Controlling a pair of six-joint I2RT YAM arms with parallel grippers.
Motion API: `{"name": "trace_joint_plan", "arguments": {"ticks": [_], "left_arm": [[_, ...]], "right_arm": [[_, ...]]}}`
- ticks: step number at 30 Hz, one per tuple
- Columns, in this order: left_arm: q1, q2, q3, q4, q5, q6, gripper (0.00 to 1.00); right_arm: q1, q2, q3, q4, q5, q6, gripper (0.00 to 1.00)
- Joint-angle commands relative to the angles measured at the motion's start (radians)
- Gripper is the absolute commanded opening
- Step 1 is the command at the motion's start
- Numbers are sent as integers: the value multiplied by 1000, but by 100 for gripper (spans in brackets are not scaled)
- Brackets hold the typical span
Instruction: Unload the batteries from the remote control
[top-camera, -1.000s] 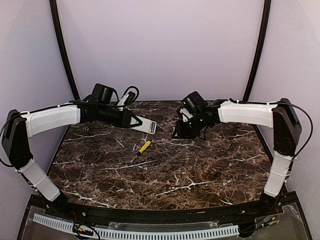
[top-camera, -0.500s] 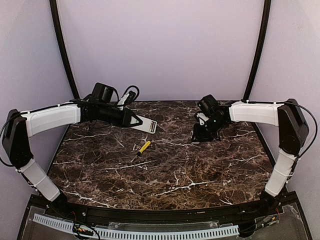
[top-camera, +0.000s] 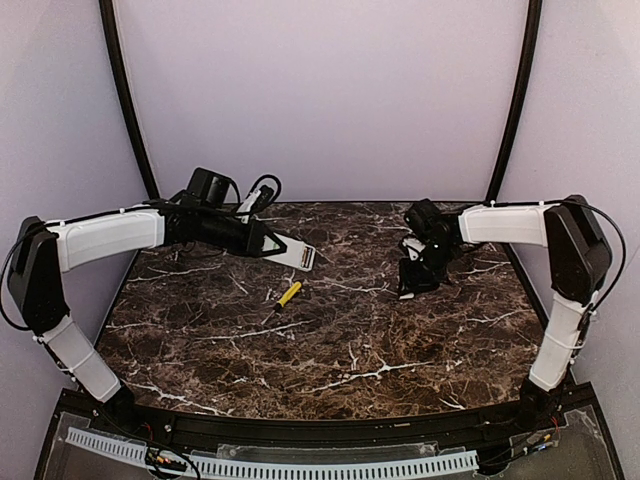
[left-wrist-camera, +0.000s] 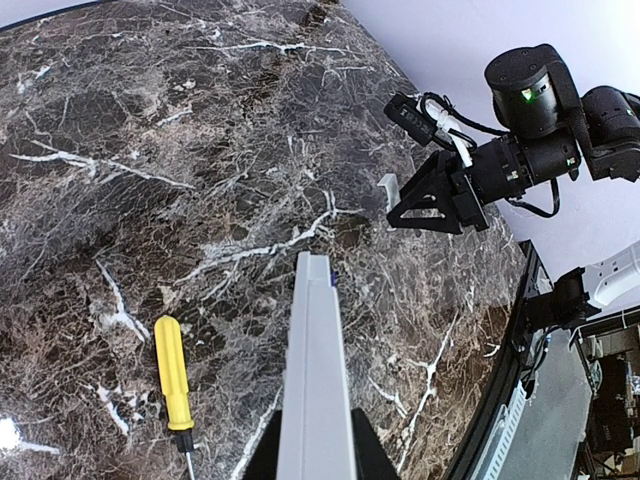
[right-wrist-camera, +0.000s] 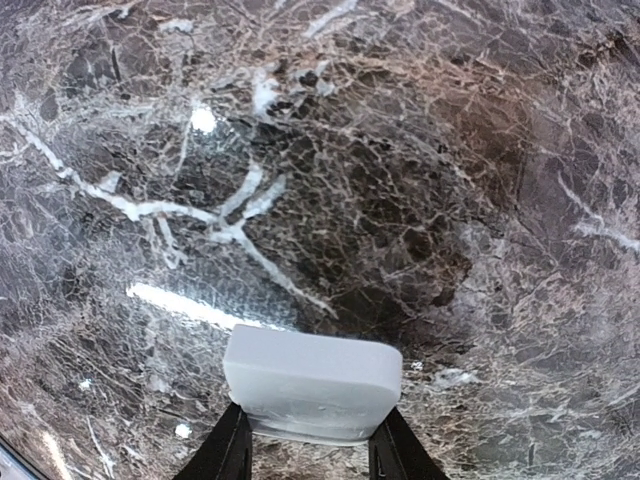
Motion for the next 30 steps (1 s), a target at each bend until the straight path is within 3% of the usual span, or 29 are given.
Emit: {"name": "trace_joint_plan", "arguments": {"ticks": [1,9,18,25,30], "left_arm": [[-5,1,34,6,22,10,0],[-5,1,34,2,19,13,0],[-6,-7,34,-1,19,16,0],[-9,-16,34,-5,14,22,0],[-11,-22,34,-7,14,25,0]], "right_arm": [[-19,18,-6,-43,-19,-40,27],[-32,32,-20,-49,-37,-40,35],[-36,20,-25,-47,-35,-29,54],[-37,-19,-14,-69,-10,-20,61],[-41,-83,-8,-91,56,-5,74]]}}
